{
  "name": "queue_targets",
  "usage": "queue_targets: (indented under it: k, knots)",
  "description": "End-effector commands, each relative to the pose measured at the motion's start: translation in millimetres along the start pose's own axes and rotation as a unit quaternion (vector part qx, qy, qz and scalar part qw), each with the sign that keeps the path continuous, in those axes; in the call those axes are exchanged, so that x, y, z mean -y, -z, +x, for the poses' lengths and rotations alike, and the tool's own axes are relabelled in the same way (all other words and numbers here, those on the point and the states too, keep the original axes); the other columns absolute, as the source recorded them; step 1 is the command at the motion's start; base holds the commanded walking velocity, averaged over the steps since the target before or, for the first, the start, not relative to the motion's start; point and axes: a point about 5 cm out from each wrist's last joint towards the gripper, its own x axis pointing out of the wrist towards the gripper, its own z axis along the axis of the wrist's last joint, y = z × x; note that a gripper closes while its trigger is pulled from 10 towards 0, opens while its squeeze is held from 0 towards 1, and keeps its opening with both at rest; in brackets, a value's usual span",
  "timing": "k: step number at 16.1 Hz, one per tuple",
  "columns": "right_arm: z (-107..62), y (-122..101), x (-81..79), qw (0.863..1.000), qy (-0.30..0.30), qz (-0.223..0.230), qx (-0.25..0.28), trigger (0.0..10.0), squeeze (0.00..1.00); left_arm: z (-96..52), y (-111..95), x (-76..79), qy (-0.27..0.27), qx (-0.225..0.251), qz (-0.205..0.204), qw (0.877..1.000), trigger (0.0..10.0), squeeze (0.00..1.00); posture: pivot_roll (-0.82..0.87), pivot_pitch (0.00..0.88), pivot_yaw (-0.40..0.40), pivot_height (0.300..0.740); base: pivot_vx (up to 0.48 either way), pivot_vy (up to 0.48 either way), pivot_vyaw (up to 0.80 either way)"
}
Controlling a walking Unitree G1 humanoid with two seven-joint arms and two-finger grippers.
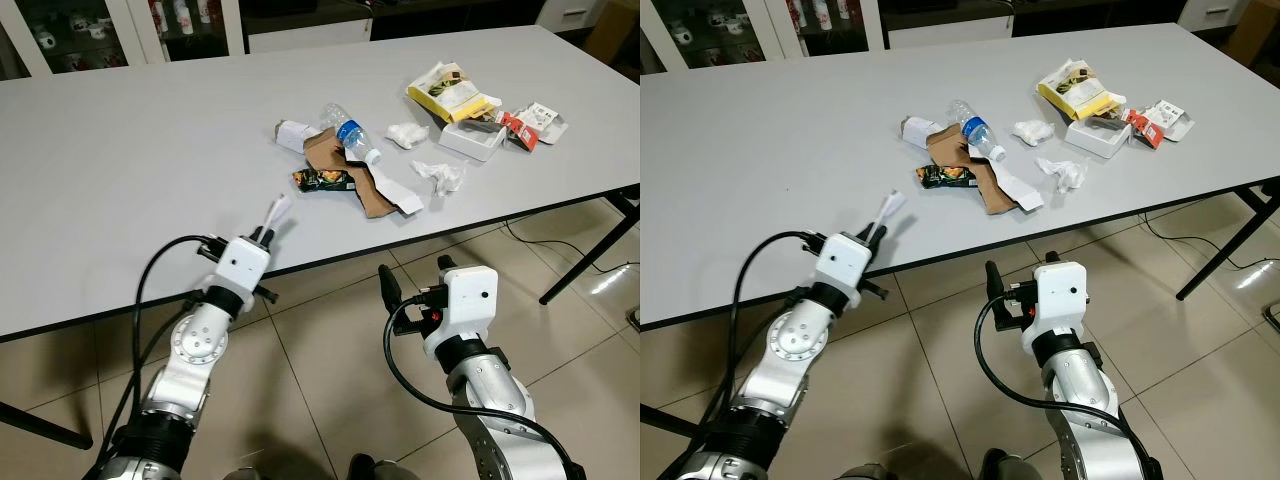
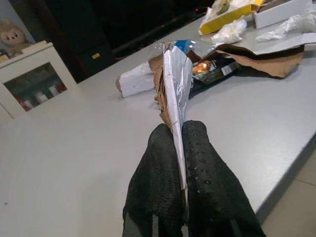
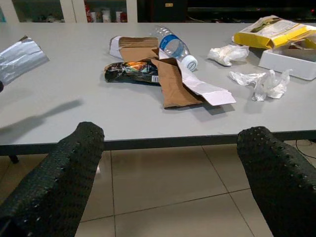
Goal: Picking trash to rubbish bin
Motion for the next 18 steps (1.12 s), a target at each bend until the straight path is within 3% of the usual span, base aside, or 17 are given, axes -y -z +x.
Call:
queue_targets:
  k: [1,4,6,18]
  knots:
    - [-2.0,0.6,4.4,1.000,0.012,-0.003,0.001,10.0,0.00,4.3,-0.7,1.4,0.004,-0.006,0.000,1.000,4.2,0.00,0.14,0.093,-0.006,0.740,0.000,0.000,0.00]
    - [-1.4,0.6,4.4,1.000,0.014,-0.005,0.000,10.0,0.00,12.4,-6.0,7.0,0.007,-0.005,-0.014,1.000,3.4,0.00,0.13,0.089,-0.004,0.740,0.000,0.000,0.00]
    - [-0.8,0.7,4.4,1.000,0.015,-0.005,0.000,10.0,0.00,15.4,-6.1,8.6,0.013,-0.010,-0.028,0.999,0.0,0.00,0.12,0.087,-0.002,0.740,0.000,-0.163,0.00]
    - [-1.5,4.7,4.2,1.000,0.019,-0.006,-0.009,10.0,0.00,21.4,-4.4,11.4,0.012,-0.020,-0.027,0.999,0.0,0.00,0.12,0.090,0.007,0.740,0.000,-0.476,0.00]
